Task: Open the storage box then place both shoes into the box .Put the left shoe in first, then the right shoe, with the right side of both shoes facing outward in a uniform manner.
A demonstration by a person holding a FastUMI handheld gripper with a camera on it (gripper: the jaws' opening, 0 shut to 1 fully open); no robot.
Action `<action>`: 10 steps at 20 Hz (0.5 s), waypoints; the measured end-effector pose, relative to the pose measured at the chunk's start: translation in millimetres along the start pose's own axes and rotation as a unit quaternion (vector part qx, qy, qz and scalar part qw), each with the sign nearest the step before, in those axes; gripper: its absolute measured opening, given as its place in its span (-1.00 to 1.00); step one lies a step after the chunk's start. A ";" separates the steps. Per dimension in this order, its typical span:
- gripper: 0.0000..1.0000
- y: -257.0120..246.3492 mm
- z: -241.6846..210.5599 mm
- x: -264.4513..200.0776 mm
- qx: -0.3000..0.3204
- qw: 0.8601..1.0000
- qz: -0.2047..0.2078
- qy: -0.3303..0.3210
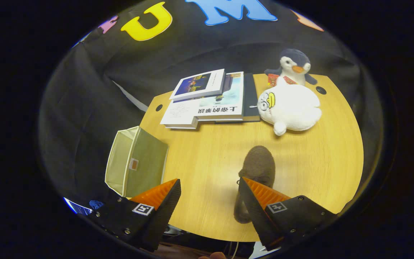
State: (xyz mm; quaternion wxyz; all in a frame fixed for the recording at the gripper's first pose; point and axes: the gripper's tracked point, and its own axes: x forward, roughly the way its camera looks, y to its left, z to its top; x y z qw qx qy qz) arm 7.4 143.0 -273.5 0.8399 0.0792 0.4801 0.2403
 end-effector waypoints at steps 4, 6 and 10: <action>0.97 -43.5 -21.5 1.8 0.023 0.999 -0.027 0.013; 0.97 -63.7 -34.1 6.9 0.025 0.998 -0.045 0.025; 0.97 -88.3 -54.0 18.0 0.033 0.996 -0.063 0.047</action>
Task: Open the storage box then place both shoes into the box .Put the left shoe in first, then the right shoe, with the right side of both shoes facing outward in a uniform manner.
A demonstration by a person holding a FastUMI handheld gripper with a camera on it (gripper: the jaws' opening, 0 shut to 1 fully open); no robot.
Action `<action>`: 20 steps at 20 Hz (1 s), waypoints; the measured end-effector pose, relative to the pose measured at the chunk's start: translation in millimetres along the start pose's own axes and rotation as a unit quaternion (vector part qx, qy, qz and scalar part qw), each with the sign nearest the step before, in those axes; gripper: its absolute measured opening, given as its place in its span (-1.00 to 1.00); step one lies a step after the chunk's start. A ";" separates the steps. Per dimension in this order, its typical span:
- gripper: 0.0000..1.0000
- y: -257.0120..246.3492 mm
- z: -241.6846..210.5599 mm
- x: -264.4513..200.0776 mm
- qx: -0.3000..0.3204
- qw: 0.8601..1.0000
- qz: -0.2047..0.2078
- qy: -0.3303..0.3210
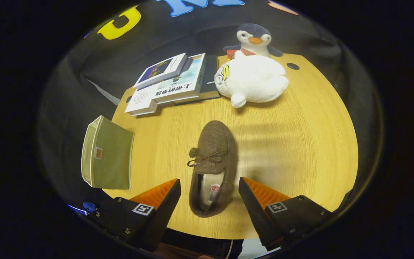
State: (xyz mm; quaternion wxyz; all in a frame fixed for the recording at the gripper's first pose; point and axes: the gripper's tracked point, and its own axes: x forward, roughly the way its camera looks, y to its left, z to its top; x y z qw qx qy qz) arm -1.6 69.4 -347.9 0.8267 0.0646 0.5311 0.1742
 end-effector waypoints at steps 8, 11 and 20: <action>0.81 -34.3 -12.2 58.8 -0.035 0.997 -0.053 0.039; 0.54 -36.9 -4.8 84.3 -0.036 0.997 -0.050 0.040; -1.00 -26.6 7.8 58.5 -0.054 0.995 -0.070 0.046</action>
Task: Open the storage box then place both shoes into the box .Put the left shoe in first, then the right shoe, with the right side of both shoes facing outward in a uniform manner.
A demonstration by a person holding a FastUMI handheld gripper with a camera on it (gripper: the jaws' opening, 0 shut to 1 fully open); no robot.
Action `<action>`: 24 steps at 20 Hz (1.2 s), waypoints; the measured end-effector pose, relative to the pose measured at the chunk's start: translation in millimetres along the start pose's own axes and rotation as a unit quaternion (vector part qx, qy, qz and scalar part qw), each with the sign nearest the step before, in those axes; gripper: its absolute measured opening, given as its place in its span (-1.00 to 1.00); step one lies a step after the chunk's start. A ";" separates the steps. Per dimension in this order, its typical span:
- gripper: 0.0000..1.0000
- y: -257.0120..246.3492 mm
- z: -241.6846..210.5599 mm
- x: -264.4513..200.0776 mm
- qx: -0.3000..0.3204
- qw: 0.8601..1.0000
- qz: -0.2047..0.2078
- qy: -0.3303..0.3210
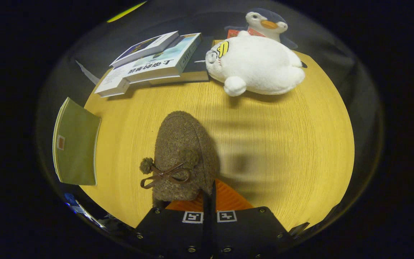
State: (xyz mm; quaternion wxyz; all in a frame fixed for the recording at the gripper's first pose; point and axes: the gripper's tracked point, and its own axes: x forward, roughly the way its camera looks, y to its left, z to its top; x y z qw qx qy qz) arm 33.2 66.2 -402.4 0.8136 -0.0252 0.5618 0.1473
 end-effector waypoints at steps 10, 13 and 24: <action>-1.00 61.3 34.5 -81.8 -0.024 0.999 0.036 -0.024; -1.00 85.8 46.5 -104.2 -0.040 0.997 0.053 -0.037; -1.00 180.9 70.1 -120.5 -0.098 0.991 0.085 -0.035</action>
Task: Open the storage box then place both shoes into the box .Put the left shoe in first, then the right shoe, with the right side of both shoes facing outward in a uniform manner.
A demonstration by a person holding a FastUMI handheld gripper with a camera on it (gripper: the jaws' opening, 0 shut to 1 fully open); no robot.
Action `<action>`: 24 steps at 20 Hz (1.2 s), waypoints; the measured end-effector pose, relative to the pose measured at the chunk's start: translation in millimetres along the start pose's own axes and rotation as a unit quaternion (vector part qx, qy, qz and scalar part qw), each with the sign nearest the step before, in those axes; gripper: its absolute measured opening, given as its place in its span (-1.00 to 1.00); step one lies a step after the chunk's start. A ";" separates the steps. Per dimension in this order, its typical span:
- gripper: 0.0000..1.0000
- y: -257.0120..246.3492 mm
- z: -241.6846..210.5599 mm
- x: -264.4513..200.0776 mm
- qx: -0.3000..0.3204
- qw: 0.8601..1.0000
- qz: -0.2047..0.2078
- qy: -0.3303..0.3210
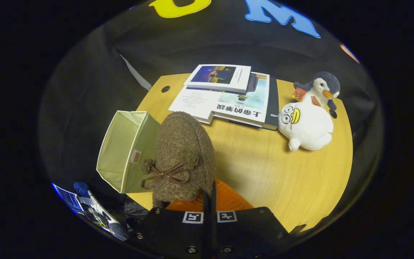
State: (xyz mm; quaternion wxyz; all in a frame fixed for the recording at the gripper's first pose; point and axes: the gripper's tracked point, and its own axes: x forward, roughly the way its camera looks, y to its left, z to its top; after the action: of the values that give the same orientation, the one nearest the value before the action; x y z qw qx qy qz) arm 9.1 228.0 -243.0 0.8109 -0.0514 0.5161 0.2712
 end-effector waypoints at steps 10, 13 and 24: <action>-1.00 108.4 35.2 22.0 -0.060 0.996 0.056 0.022; -1.00 141.9 46.8 29.5 -0.072 0.994 0.073 0.028; -1.00 231.9 56.7 83.3 -0.076 0.992 0.078 0.058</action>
State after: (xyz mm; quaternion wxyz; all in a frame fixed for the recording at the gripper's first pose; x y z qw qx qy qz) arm -32.6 477.3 -243.3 0.7498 -0.0878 0.5424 0.3686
